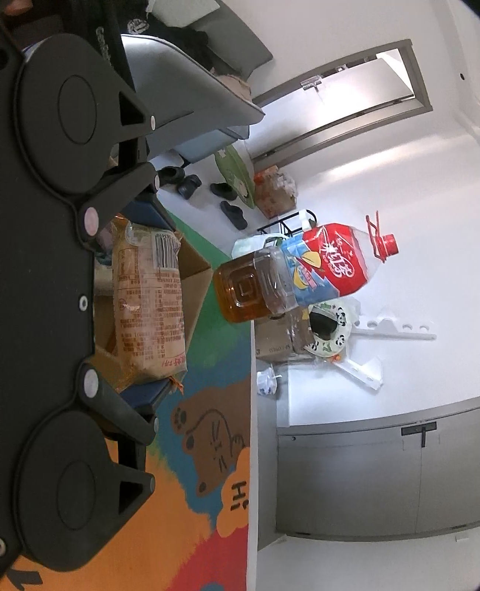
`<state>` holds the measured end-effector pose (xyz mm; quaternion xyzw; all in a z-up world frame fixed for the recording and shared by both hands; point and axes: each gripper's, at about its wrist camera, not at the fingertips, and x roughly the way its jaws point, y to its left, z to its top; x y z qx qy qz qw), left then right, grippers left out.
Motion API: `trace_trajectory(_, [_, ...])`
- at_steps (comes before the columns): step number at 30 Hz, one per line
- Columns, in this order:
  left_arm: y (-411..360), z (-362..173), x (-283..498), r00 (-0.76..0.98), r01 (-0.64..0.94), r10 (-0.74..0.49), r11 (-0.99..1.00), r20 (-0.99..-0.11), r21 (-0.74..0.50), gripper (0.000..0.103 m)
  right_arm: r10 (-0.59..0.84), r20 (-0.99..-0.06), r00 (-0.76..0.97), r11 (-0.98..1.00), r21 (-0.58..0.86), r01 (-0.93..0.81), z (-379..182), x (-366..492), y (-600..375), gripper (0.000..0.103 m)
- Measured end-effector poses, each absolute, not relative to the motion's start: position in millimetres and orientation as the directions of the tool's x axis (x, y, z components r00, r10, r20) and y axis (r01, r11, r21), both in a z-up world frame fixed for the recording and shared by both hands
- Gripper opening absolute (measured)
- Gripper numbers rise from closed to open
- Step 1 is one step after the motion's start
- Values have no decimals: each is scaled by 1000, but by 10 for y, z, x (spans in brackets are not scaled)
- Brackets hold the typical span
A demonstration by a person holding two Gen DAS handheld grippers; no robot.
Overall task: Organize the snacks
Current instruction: 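Open both grippers over the box to drop the two snacks inside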
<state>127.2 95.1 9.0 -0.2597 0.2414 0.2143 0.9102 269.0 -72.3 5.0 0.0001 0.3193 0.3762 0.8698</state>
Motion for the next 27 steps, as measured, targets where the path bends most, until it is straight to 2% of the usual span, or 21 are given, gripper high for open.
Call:
trace_trajectory(2, [993, 84, 1258, 787, -524, 275, 771, -552, -363, 50, 659, -558, 504, 712, 246, -658, 44, 2699, -662, 81])
trace_trajectory(10, [1240, 3, 1215, 769, -553, 291, 749, -569, -365, 53, 658, -580, 480, 711, 270, -649, -52, 2748, -439, 82])
trace_trajectory(14, [1352, -61, 1202, 760, -570, 294, 731, -580, -376, 54, 677, -578, 456, 707, 336, -623, -114, 2843, -400, 91])
trace_trajectory(27, [1437, -179, 1181, 753, -580, 283, 713, -594, -394, 55, 653, -587, 478, 726, 307, -615, -87, 2766, -488, 91])
